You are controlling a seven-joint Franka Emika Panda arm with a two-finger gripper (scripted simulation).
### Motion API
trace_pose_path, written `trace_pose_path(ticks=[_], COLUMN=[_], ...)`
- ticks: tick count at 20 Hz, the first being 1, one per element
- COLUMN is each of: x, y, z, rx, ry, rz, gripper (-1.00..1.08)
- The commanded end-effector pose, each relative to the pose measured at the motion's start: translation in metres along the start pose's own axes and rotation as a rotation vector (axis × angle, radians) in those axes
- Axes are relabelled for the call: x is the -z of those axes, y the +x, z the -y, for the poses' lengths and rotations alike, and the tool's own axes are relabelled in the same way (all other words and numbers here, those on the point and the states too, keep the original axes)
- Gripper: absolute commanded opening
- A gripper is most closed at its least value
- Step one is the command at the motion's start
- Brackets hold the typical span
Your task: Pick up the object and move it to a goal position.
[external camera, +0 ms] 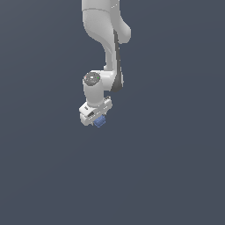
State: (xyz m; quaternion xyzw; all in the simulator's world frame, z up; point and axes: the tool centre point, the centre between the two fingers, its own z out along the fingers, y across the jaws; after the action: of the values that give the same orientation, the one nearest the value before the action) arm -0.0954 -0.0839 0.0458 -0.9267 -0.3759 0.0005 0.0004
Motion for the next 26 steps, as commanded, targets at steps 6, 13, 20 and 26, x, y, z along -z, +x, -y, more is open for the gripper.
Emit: trace_pose_path(ticks=[6,13,20,26], x=[-0.006,-0.006,-0.005,-0.004], y=[0.000,0.000,-0.008,-0.031], z=[-0.001,-0.001,-0.012,-0.044], rx=[0.000,0.000,0.000,0.000], ry=[-0.001,-0.001,-0.002,-0.002], rz=[-0.001,-0.001,-0.001,-0.001], gripper=[-1.00,-1.00,-1.00,-1.00])
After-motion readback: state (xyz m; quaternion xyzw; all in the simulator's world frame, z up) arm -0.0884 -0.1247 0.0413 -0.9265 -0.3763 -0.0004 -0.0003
